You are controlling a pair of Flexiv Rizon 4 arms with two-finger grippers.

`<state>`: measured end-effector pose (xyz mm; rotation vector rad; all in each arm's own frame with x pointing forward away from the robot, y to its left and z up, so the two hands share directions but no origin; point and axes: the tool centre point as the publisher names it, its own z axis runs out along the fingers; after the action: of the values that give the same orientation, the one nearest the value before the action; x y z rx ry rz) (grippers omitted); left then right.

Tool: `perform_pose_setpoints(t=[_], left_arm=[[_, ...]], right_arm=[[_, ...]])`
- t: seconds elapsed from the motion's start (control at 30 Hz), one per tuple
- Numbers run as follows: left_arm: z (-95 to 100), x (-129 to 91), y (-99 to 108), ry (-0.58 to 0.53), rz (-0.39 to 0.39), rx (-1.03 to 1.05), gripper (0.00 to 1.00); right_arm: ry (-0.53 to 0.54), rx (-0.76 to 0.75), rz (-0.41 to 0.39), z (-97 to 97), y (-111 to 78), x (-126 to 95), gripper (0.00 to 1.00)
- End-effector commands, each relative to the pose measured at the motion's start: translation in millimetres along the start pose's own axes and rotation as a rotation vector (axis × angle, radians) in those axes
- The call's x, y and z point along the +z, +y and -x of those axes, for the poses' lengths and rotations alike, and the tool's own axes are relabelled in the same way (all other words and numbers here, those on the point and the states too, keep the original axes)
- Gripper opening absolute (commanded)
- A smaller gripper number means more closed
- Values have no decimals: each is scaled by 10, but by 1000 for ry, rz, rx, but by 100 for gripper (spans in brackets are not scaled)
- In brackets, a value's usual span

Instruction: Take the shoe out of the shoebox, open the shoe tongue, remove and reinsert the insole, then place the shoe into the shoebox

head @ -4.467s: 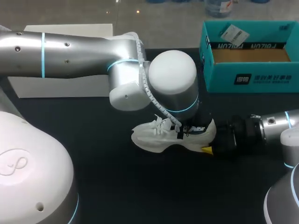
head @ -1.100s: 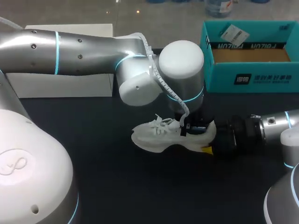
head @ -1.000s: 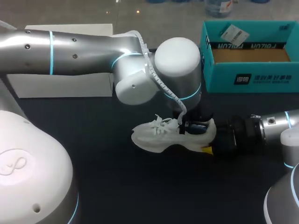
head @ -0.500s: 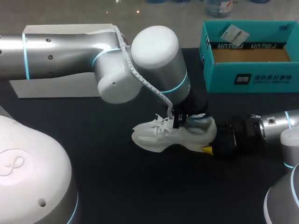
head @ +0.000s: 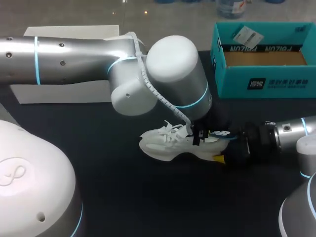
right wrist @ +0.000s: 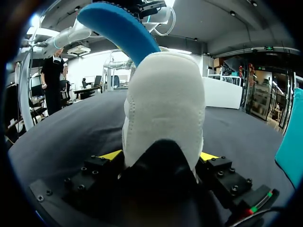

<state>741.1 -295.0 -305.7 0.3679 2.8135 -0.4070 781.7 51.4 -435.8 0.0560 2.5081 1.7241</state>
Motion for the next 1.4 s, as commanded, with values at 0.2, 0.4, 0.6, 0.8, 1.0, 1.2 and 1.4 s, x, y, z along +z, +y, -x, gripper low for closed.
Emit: perform_pose_setpoints(t=[0.2,0.4,0.6,0.8,1.0,1.2,1.4], left_arm=[[49,-14,-269,13,-19,-5,0],[70,30,-279,17,-5,-40,11],[59,75,-178,18,-8,-48,55],[76,134,-82,5,8,-68,51],[158,224,-54,-3,21,-102,49],[216,331,-115,-18,44,-112,46],[236,333,-156,3,14,-132,0]], right_arm=[[0,0,-4,-12,-63,59,0],[0,0,-4,-12,-63,59,0],[0,0,-4,-12,-63,59,0],[0,0,-4,-12,-63,59,0],[0,0,-4,-12,-63,59,0],[0,0,-4,-12,-63,59,0],[0,0,-4,-12,-63,59,0]])
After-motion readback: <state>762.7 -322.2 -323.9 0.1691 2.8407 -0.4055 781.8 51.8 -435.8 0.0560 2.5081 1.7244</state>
